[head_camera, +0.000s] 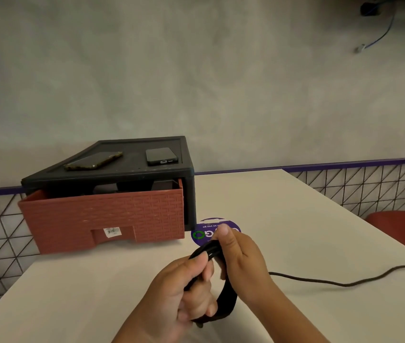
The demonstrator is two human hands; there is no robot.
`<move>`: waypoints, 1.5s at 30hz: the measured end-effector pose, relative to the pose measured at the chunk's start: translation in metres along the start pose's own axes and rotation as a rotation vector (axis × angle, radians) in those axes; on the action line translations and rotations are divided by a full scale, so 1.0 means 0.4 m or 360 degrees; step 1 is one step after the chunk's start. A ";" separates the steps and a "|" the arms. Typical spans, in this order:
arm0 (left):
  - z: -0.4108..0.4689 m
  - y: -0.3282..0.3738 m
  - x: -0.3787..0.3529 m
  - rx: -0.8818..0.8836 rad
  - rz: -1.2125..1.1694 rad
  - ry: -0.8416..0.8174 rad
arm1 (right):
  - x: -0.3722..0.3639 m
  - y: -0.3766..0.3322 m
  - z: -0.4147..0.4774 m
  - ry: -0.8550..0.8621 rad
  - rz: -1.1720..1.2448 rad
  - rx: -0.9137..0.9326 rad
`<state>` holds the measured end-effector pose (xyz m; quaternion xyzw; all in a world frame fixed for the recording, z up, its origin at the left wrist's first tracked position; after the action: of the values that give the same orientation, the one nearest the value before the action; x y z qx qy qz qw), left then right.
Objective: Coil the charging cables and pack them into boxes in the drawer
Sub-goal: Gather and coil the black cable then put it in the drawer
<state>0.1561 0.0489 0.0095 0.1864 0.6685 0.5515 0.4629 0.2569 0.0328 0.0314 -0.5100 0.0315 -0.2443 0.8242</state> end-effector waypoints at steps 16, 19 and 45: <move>0.012 0.036 0.023 -0.0267 -0.0776 -0.0504 | 0.034 0.016 0.019 -0.0032 -0.0227 0.0157; -0.009 0.085 0.078 -0.0466 -0.0875 -0.0492 | 0.062 0.047 0.017 0.0036 -0.0695 0.0137; 0.008 0.026 0.033 -0.0093 0.0725 0.0244 | -0.017 -0.091 -0.032 -0.0583 -0.0569 0.0119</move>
<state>0.1493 0.0640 0.0135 0.2766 0.6260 0.6733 0.2797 0.2334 0.0122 0.0551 -0.5125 -0.2180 -0.2905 0.7781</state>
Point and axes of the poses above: each hand's wrist, its own z-axis towards the middle knuckle, its own x-axis out of the back of the hand, y = z × x, the point moved 6 cm from there along z, towards the middle knuckle, and after that the axes turned 3 degrees about x, right-handed, at the moved point
